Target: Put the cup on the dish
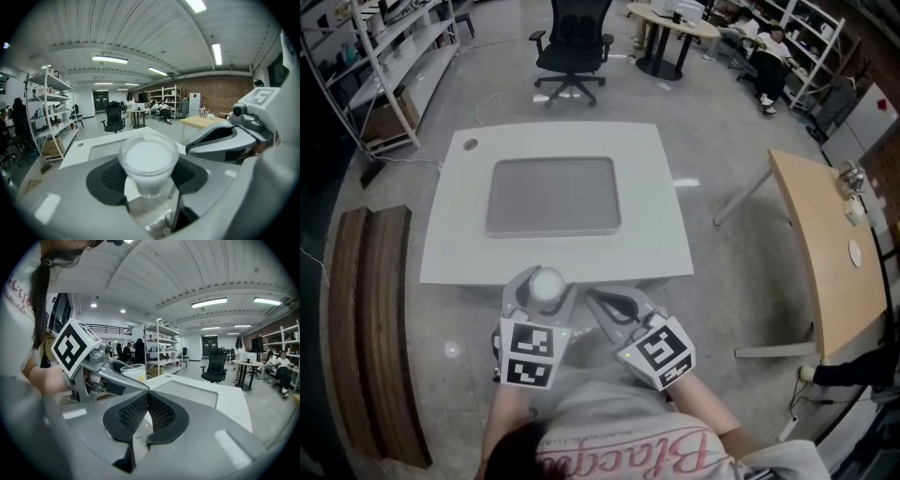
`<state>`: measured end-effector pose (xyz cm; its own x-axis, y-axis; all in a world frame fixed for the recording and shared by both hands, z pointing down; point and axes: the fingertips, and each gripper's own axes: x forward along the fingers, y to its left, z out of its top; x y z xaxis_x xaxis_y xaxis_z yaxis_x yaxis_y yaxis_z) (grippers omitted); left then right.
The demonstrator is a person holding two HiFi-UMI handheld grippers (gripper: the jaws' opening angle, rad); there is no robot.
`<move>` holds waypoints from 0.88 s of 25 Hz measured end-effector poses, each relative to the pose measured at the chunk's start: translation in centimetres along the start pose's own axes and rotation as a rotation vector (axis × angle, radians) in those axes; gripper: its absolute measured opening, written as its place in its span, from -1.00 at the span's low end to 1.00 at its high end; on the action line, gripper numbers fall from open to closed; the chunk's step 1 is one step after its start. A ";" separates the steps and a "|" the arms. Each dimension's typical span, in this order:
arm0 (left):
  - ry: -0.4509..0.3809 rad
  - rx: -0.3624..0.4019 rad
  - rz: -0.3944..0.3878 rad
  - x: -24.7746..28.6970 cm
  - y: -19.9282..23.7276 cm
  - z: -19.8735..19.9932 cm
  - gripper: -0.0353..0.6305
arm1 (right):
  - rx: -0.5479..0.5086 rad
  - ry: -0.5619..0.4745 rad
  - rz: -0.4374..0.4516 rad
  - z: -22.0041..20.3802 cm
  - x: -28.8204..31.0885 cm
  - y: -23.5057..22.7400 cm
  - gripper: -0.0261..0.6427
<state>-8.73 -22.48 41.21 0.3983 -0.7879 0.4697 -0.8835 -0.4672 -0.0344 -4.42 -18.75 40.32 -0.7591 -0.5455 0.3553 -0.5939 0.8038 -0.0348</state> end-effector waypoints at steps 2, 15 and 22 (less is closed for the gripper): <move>-0.001 0.006 0.009 0.7 0.8 0.2 -0.12 | -0.002 -0.002 0.001 0.3 0.8 -0.4 -0.92; 0.007 0.011 0.023 8.0 5.6 1.2 -0.12 | 0.000 0.017 0.040 1.2 7.0 -5.5 -0.92; 0.011 0.069 0.039 13.6 8.3 1.7 -0.12 | 0.022 0.041 0.044 1.8 10.2 -9.7 -0.92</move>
<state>-10.29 -37.75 45.79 0.3606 -0.8018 0.4766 -0.8793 -0.4627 -0.1131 -6.92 -32.57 42.58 -0.7734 -0.4991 0.3909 -0.5661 0.8212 -0.0715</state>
